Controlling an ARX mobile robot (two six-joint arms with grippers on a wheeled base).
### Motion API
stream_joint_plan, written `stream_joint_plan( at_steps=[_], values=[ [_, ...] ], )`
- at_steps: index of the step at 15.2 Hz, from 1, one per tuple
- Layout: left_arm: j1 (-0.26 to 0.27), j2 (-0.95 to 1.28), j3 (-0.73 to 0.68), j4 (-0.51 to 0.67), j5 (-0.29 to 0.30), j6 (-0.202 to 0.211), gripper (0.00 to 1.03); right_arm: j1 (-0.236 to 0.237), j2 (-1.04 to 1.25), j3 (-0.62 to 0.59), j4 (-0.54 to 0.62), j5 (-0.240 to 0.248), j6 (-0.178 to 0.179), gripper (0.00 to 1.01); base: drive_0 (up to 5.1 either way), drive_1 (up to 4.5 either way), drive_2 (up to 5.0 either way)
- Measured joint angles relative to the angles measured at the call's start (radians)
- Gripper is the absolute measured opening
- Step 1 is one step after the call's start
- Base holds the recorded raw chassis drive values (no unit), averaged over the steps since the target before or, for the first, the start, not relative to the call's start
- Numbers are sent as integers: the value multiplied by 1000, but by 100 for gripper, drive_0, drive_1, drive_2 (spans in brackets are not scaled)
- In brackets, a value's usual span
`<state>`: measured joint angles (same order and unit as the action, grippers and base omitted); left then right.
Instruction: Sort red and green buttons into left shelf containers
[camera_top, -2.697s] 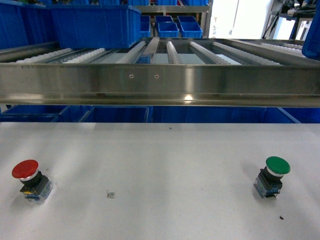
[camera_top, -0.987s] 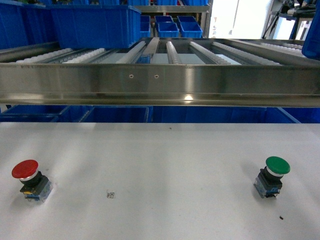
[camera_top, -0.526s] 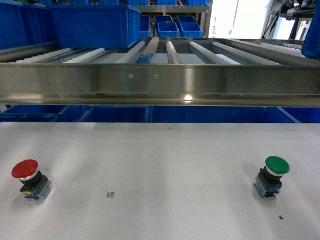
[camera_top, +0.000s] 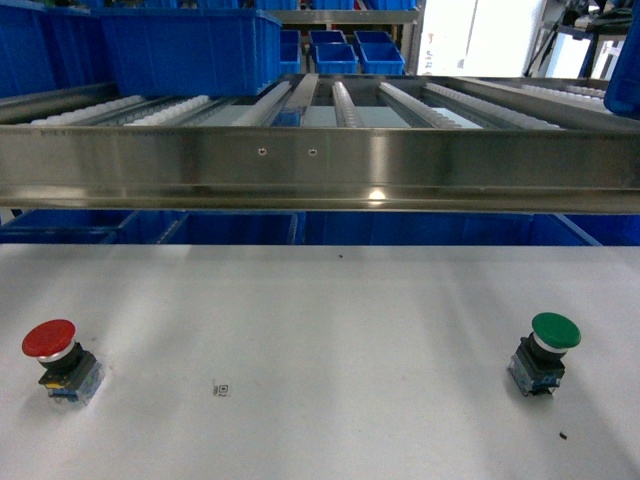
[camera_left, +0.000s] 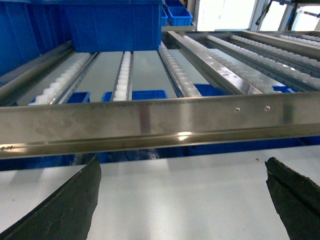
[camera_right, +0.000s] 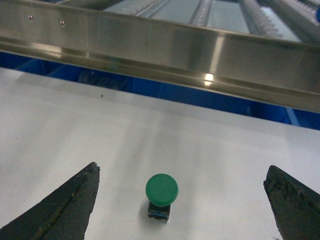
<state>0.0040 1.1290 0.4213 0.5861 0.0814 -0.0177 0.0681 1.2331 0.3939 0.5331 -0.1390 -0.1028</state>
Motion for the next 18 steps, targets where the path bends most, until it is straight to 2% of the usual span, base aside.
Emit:
stream_joint_plan(
  at_steps=[3, 6, 7, 9, 13, 15, 16, 18],
  values=[
    [-8, 59, 64, 27, -11, 27, 98, 19, 187, 182, -89, -51, 5, 98, 0, 0, 0],
    [-8, 60, 64, 24, -11, 27, 98, 23, 314, 308, -172, -41, -13, 98, 0, 0, 0],
    [-8, 60, 64, 24, -12, 27, 98, 23, 354, 335, -211, -57, -29, 98, 0, 0, 0],
    [-8, 60, 64, 24, -11, 27, 98, 23, 416, 360, -230, -44, -76, 98, 0, 0, 0],
    [-8, 60, 64, 24, -12, 27, 98, -5, 506, 414, -289, -64, -93, 98, 0, 0, 0],
    [-8, 60, 64, 25, -11, 27, 98, -16, 522, 443, -329, -101, -42, 98, 0, 0, 0],
    [-8, 60, 64, 24, -12, 27, 98, -14, 522, 444, -337, -129, -2, 98, 0, 0, 0],
    [-8, 60, 64, 25, -12, 27, 98, 8, 527, 445, -342, -139, 70, 98, 0, 0, 0]
  ],
)
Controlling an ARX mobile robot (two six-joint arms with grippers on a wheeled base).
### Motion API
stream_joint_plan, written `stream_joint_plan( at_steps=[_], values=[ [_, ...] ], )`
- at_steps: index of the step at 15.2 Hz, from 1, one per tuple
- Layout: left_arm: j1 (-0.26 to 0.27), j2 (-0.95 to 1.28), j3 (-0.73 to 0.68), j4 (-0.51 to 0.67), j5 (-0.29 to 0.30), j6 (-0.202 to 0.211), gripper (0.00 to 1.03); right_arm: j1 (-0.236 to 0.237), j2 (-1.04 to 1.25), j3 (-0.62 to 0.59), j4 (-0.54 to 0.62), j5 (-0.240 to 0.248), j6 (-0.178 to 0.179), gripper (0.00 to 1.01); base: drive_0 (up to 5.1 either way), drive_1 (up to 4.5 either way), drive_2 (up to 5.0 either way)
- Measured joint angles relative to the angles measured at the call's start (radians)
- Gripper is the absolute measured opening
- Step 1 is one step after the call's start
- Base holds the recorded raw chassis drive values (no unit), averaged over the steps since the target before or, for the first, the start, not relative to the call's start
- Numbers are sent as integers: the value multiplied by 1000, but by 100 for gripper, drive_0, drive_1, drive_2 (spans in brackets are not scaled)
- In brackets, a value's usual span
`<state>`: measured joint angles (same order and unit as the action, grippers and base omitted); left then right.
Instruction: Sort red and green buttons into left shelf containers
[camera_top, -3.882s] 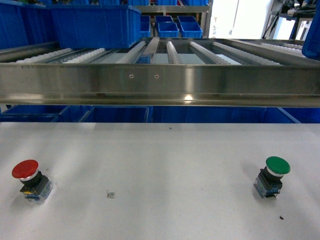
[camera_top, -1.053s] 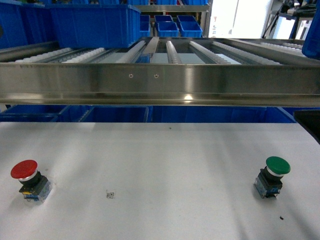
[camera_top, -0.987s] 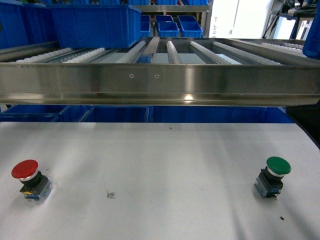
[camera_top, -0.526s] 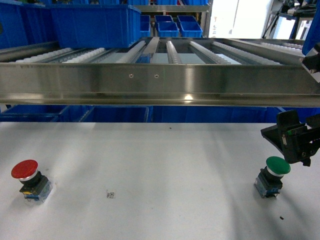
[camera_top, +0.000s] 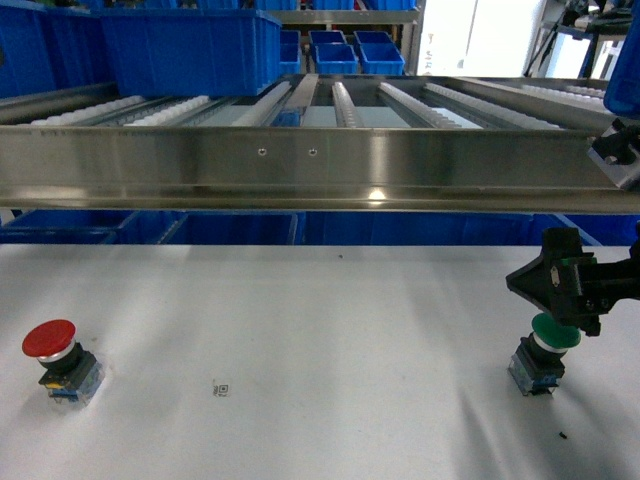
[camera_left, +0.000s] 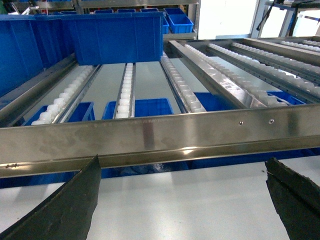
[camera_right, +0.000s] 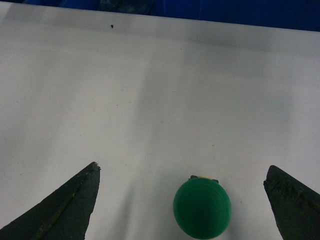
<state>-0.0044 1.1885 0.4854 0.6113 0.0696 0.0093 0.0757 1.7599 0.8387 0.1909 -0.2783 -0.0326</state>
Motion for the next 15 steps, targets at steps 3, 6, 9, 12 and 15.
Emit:
stream_joint_plan(
  at_steps=[3, 6, 9, 12, 15],
  values=[
    [0, 0, 0, 0, 0, 0, 98, 49, 42, -3, 45, 70, 7, 98, 0, 0, 0],
    [0, 0, 0, -1, 0, 0, 98, 42, 66, -12, 84, 111, -23, 98, 0, 0, 0],
    [0, 0, 0, -1, 0, 0, 98, 36, 91, -18, 105, 140, -74, 98, 0, 0, 0],
    [0, 0, 0, -1, 0, 0, 98, 38, 134, -38, 137, 159, -104, 98, 0, 0, 0],
    [0, 0, 0, -1, 0, 0, 98, 2, 177, -40, 144, 161, -119, 98, 0, 0, 0]
  ],
)
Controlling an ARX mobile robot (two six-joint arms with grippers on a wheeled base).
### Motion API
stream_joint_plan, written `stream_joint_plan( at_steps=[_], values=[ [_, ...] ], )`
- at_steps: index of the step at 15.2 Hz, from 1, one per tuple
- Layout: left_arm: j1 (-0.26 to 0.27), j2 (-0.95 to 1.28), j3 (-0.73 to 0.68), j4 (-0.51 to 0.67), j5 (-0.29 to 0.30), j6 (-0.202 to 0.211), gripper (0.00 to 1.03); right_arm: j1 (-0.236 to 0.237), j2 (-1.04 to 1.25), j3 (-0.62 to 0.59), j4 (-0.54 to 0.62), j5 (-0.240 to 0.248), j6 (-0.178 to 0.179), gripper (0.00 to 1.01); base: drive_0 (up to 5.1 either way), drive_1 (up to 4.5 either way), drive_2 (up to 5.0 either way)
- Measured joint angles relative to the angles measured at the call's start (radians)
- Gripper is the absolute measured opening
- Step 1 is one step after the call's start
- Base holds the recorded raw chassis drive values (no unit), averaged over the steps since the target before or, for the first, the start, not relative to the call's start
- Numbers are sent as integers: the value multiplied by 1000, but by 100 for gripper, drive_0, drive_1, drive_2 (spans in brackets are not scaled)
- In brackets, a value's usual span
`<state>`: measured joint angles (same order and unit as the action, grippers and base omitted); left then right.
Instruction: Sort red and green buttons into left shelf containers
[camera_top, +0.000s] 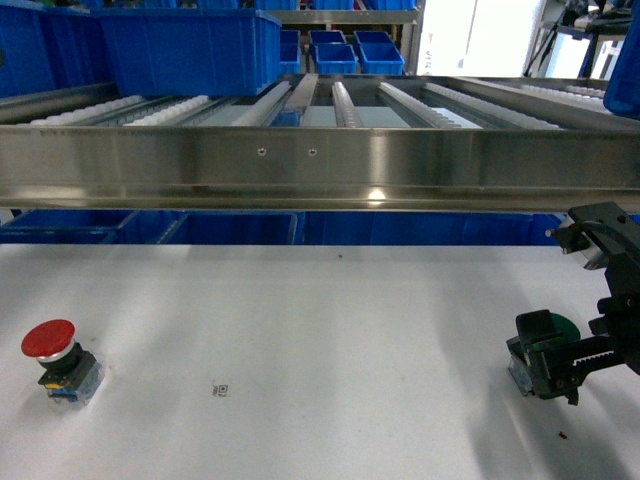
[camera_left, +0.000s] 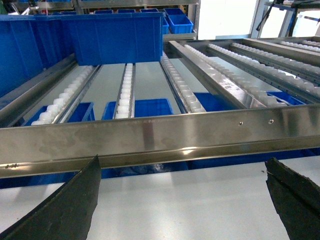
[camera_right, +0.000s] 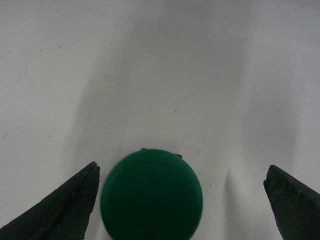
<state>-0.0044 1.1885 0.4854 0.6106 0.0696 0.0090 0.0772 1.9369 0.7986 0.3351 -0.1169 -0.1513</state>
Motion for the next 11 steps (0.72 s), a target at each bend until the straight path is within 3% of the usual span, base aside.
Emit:
stream_joint_plan(
  at_steps=[4, 8, 11],
  values=[
    [0, 0, 0, 0, 0, 0, 98, -12, 26, -3, 19, -39, 6, 98, 0, 0, 0],
    [0, 0, 0, 0, 0, 0, 98, -5, 47, -21, 42, -43, 39, 98, 0, 0, 0],
    [0, 0, 0, 0, 0, 0, 98, -5, 60, -30, 86, -71, 84, 98, 0, 0, 0]
  ],
)
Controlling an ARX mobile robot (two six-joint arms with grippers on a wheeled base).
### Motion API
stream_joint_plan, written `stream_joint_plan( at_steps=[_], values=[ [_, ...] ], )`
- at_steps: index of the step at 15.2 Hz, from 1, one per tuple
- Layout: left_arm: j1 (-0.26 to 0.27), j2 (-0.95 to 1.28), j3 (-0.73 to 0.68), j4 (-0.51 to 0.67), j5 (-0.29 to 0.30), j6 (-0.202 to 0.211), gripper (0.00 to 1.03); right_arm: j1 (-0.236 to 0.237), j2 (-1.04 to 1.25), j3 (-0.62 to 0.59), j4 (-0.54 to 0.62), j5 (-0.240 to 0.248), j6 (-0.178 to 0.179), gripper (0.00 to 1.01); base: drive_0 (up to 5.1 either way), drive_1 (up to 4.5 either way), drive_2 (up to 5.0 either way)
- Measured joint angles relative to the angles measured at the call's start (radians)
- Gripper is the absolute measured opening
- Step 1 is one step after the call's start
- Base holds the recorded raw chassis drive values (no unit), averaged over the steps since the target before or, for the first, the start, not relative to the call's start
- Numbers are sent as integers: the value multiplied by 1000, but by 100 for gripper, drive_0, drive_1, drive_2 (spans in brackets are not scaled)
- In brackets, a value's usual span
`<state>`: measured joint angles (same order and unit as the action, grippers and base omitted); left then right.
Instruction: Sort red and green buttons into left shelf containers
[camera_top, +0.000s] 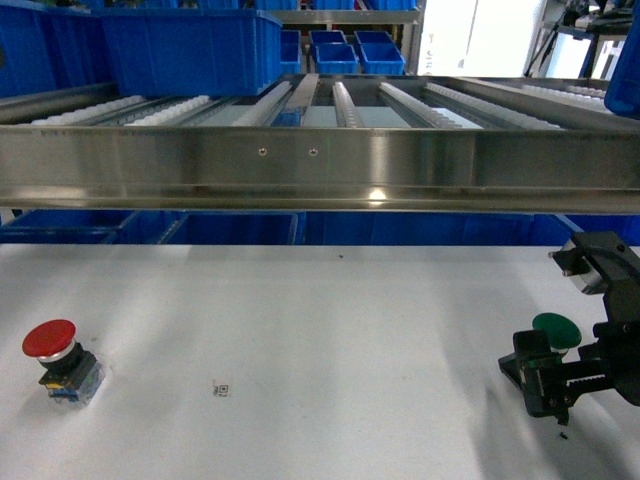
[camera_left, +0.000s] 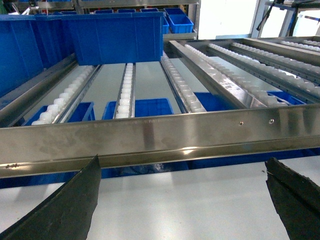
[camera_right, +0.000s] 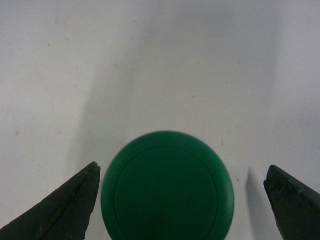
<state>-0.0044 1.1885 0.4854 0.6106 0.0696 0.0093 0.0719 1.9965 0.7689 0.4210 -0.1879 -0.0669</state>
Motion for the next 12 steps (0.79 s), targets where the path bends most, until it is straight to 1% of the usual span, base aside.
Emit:
stream_joint_plan(
  at_steps=[1, 2, 4, 6, 8, 12],
  values=[
    [0, 0, 0, 0, 0, 0, 98, 0, 0, -2, 10, 4, 7, 88, 0, 0, 0],
    [0, 0, 0, 0, 0, 0, 98, 0, 5, -9, 23, 9, 6, 76, 0, 0, 0],
    [0, 0, 0, 0, 0, 0, 98, 0, 16, -13, 29, 8, 18, 54, 0, 0, 0],
    [0, 0, 0, 0, 0, 0, 98, 0, 19, -23, 50, 4, 23, 28, 0, 0, 0],
    [0, 0, 0, 0, 0, 0, 98, -8, 26, -32, 78, 4, 22, 27, 0, 0, 0],
    [0, 0, 0, 0, 0, 0, 98, -15, 26, -43, 98, 4, 23, 27, 0, 0, 0]
  ],
)
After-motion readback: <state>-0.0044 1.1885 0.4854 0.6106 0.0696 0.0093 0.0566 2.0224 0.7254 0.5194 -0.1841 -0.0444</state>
